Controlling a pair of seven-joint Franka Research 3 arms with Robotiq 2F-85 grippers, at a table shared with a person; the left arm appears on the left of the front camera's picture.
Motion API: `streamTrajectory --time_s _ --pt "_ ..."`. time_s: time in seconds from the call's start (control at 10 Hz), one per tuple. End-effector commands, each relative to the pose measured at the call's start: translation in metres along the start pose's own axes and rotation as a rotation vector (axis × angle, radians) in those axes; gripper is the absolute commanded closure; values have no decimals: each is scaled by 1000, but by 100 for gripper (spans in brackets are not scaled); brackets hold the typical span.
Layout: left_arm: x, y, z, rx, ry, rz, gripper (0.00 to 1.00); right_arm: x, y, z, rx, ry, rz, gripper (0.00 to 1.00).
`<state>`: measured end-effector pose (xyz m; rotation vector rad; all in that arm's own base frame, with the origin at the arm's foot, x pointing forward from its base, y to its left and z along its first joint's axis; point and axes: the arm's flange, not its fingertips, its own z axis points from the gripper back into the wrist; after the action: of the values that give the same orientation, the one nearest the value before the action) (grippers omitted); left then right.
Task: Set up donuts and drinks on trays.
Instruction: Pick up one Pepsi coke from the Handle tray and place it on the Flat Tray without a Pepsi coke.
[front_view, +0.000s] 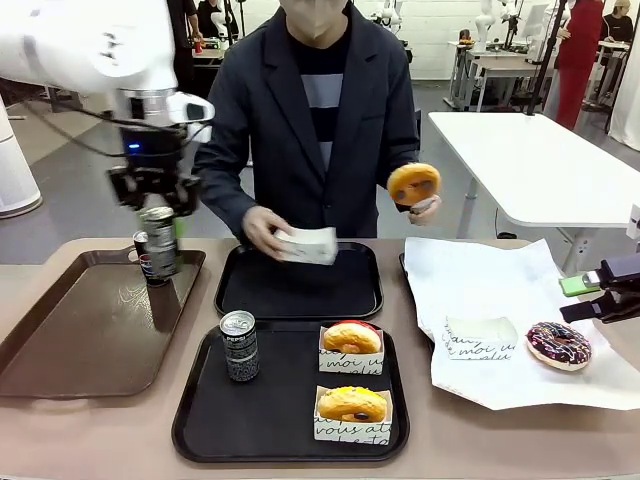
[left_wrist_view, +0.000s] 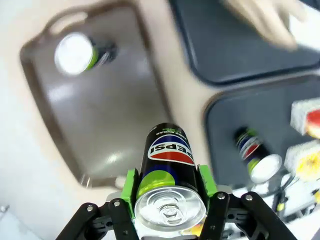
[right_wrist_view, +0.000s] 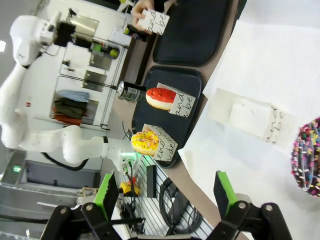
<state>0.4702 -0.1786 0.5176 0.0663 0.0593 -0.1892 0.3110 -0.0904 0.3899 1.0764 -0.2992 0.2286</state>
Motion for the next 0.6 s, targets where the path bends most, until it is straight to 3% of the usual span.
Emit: streamTrajectory --time_s 0.0,0.2,0.5 --pt "-93 73 -4 -26 123 -86 42 2 -1 -3 23 -21 15 0" --pt "-140 106 -31 -80 126 -74 42 2 -1 -3 23 -21 15 0" --pt "-133 119 -26 -79 101 -30 42 2 -1 -3 23 -21 15 0"
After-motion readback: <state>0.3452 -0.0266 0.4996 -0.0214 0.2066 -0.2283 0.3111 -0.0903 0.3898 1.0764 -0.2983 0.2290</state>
